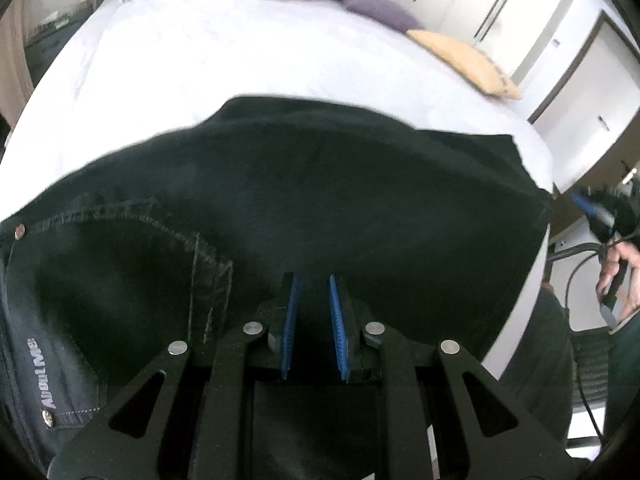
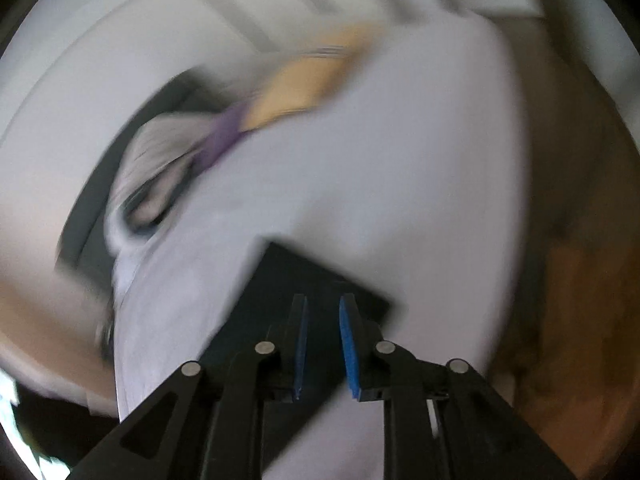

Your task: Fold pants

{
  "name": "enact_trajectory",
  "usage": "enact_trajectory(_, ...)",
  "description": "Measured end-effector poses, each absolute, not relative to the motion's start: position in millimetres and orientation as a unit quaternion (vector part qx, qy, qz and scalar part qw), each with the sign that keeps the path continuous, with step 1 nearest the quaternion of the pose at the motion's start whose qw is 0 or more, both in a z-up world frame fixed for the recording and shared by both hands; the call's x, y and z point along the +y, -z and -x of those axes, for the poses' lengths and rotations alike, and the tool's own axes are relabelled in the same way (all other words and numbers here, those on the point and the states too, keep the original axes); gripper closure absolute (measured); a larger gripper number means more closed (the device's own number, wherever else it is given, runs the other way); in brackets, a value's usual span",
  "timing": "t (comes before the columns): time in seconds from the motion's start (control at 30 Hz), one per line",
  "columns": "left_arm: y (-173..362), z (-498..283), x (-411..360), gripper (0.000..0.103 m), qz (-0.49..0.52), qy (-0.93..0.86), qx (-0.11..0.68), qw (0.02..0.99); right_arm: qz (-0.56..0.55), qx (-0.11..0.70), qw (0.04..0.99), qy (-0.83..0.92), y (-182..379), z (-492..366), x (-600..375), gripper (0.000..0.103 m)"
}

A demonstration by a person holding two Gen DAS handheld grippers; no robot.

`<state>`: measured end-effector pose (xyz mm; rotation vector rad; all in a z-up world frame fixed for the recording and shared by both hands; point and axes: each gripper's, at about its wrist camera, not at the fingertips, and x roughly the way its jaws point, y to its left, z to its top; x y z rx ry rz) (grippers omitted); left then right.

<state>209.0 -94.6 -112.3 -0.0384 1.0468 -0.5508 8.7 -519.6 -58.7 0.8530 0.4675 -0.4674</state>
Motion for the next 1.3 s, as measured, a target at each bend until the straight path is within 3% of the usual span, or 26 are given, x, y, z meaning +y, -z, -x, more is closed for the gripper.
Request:
enact_trajectory(0.07,113.3,-209.2,-97.6,0.087,0.013,0.264,0.491,0.83,-0.352,0.225,0.897,0.142,41.4,-37.1,-493.4,0.083)
enact_trajectory(0.13,121.0,-209.9,-98.0,0.087,0.015,0.262,0.5,0.825,-0.343,0.251,0.904,0.049,49.3,-70.2,-473.7,0.071)
enact_trajectory(0.17,124.9,-210.3,-96.5,0.087,0.018,0.26,0.505,0.823,-0.343,0.273,0.898,0.028,60.4,-84.2,-467.3,0.06)
enact_trajectory(0.2,128.6,-208.8,-92.9,0.087,0.026,0.262,0.504,0.823,-0.336,0.322,0.885,0.022,81.8,-102.1,-460.9,0.055)
enact_trajectory(0.23,129.5,-207.2,-90.6,0.087,0.03,0.264,0.5,0.824,-0.326,0.365,0.872,0.022,99.9,-112.7,-458.4,0.057)
enact_trajectory(0.27,129.9,-205.9,-89.6,0.087,0.03,0.265,0.499,0.825,-0.303,0.412,0.859,0.037,121.4,-119.9,-457.7,0.083)
enact_trajectory(0.3,129.8,-204.1,-88.3,0.087,0.028,0.266,0.498,0.825,-0.287,0.414,0.862,0.051,125.5,-117.2,-459.9,0.103)
enact_trajectory(0.33,129.9,-203.1,-87.8,0.087,0.027,0.268,0.496,0.826,-0.277,0.416,0.863,0.074,122.0,-111.8,-466.7,0.103)
enact_trajectory(0.37,130.4,-202.1,-87.2,0.087,0.025,0.269,0.494,0.826,-0.275,0.423,0.858,0.096,116.1,-108.7,-474.0,0.1)
enact_trajectory(0.4,130.8,-203.4,-87.6,0.087,0.026,0.27,0.492,0.827,-0.26,0.432,0.854,0.13,106.1,-108.0,-478.6,0.088)
enact_trajectory(0.47,135.5,-203.8,-85.4,0.087,0.031,0.272,0.486,0.83,-0.197,0.434,0.867,0.145,71.1,-121.4,-471.2,0.083)
enact_trajectory(0.53,140.1,-204.3,-86.7,0.087,0.035,0.274,0.482,0.832,-0.178,0.419,0.89,0.033,36.8,-148.8,-442.3,0.064)
enact_trajectory(0.57,141.4,-204.3,-86.1,0.087,0.036,0.276,0.481,0.831,-0.165,0.416,0.893,-0.04,23.7,-165.0,-420.9,0.047)
enact_trajectory(0.6,142.4,-204.3,-85.8,0.087,0.038,0.278,0.481,0.83,-0.135,0.415,0.887,-0.149,8.7,-189.8,-384.3,0.042)
enact_trajectory(0.73,146.2,-206.6,-74.5,0.087,0.055,0.289,0.481,0.826,-0.045,0.455,0.807,-0.372,-1.0,-266.3,-279.1,0.042)
enact_trajectory(1.03,152.4,-215.0,-63.7,0.088,0.079,0.301,0.489,0.815,0.018,0.566,0.704,-0.428,62.9,-366.5,-209.3,0.042)
enact_trajectory(1.1,154.4,-215.8,-62.5,0.088,0.084,0.305,0.49,0.813,0.016,0.59,0.68,-0.436,79.2,-367.8,-203.6,0.049)
enact_trajectory(1.13,154.7,-215.3,-62.4,0.088,0.082,0.306,0.488,0.813,0.033,0.602,0.669,-0.434,89.1,-367.5,-202.2,0.056)
enact_trajectory(1.2,156.0,-214.9,-62.0,0.088,0.08,0.307,0.485,0.815,0.052,0.613,0.656,-0.437,99.3,-365.1,-196.2,0.079)
enact_trajectory(1.27,156.1,-215.4,-60.9,0.088,0.082,0.308,0.484,0.815,0.061,0.605,0.659,-0.443,100.0,-361.7,-193.0,0.094)
enact_trajectory(1.3,156.6,-215.8,-59.5,0.088,0.084,0.309,0.483,0.815,0.056,0.597,0.663,-0.448,98.2,-361.2,-191.1,0.095)
